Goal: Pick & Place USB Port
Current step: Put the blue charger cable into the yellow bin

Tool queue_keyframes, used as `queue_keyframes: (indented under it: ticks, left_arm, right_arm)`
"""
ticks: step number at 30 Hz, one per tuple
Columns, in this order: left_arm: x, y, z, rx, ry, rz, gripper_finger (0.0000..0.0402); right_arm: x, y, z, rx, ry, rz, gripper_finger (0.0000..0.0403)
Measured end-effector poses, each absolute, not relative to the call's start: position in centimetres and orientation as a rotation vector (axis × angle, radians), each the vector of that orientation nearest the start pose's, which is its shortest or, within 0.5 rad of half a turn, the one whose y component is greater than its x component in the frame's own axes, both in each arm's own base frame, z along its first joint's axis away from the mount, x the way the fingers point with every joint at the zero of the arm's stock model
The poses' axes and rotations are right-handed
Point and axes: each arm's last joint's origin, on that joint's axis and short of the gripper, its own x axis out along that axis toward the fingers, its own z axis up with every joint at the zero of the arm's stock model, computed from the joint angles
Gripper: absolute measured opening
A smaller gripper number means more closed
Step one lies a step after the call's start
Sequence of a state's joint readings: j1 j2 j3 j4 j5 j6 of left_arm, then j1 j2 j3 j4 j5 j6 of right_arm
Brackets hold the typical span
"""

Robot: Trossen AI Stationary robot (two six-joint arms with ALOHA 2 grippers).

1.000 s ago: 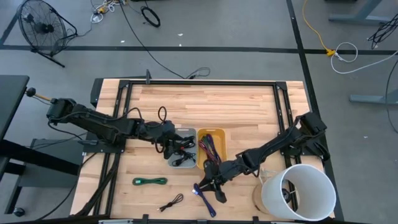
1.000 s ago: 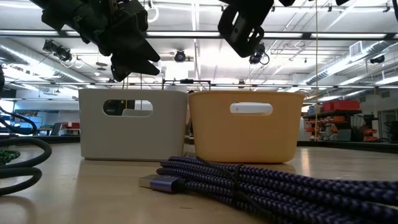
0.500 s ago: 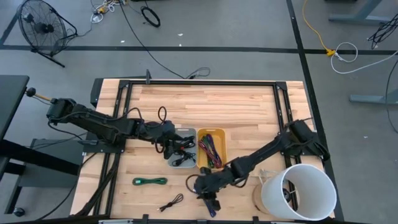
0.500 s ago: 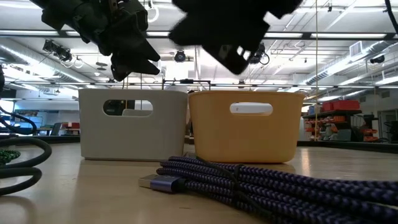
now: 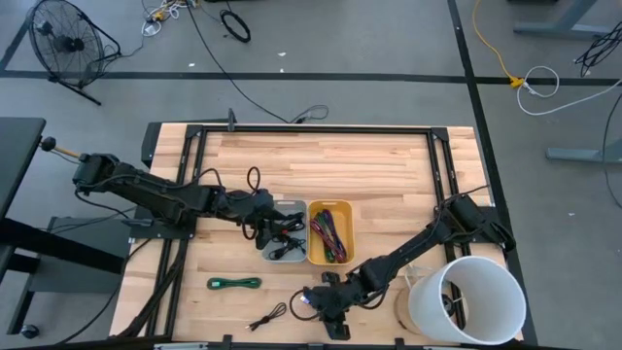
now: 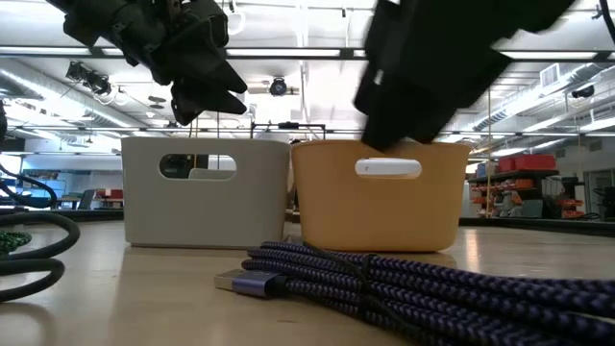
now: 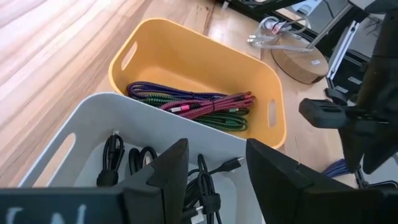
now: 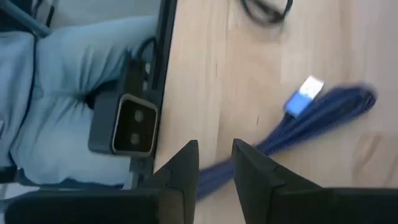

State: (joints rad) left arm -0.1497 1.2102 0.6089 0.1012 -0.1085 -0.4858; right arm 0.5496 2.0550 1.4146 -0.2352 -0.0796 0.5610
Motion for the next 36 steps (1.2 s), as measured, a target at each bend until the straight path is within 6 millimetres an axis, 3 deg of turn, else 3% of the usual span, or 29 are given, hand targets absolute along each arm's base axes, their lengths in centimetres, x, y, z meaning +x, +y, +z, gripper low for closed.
queue_keyframes:
  ticks: [7, 22, 29, 36]
  left_arm:
    - [24.5, -3.4, 21.5, -0.412, 0.495, 0.081, 0.0167]
    - [24.5, -3.4, 21.5, -0.412, 0.490, 0.080, 0.0167]
    - [24.5, -3.4, 21.6, -0.412, 0.489, 0.081, 0.0167]
    - [24.6, -3.4, 21.6, -0.412, 0.485, 0.081, 0.0167]
  right_arm:
    - [37.1, 22.9, 16.4, 0.325, 1.020, 0.321, 0.0100]
    - [38.2, 23.1, 18.9, 0.252, 0.998, 0.357, 0.0100]
    - [39.0, 23.3, 18.4, 0.261, 0.995, 0.393, 0.0100]
    - [40.3, 24.2, 17.3, 0.202, 1.129, 0.364, 0.0100]
